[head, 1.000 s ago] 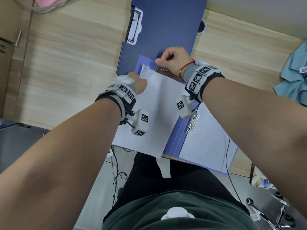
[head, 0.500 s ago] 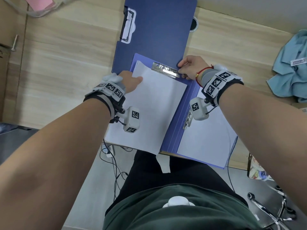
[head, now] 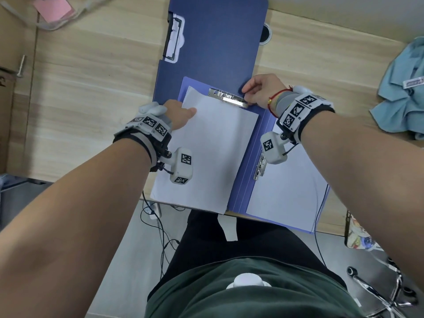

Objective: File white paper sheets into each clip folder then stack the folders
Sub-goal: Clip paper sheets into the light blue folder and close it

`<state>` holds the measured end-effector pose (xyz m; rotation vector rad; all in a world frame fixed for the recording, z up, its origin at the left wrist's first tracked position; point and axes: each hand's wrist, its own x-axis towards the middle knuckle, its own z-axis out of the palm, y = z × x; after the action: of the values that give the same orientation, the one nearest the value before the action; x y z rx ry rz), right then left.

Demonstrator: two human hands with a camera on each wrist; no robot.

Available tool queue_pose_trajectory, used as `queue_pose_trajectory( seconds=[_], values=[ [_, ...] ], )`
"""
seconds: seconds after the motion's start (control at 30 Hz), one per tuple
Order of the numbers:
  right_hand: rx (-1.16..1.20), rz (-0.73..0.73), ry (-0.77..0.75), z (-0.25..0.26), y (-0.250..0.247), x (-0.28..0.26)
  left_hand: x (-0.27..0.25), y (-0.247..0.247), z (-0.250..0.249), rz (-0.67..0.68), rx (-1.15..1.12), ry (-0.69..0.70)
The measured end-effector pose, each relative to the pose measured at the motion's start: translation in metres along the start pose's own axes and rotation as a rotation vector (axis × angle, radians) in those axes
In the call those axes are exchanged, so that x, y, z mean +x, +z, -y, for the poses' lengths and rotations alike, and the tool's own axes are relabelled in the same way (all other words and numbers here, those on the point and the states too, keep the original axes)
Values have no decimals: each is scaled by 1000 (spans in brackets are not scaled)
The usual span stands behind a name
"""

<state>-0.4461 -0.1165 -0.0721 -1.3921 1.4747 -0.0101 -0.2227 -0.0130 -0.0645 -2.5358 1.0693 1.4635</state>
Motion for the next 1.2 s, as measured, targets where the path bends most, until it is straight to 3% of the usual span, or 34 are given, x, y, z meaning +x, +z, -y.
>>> queue_pose_trajectory(
  seconds=[0.2, 0.4, 0.7, 1.2],
  values=[
    [1, 11, -13, 3, -1, -3, -1, 3, -11, -51, -61, -11],
    [-39, 68, -37, 12, -7, 0, -3, 3, -15, -37, 44, 33],
    [165, 174, -44, 50, 3, 5, -3, 3, -18, -34, 18, 23],
    [-250, 8, -77, 52, 20, 20, -2, 7, -21, -25, 12, -33]
  ],
)
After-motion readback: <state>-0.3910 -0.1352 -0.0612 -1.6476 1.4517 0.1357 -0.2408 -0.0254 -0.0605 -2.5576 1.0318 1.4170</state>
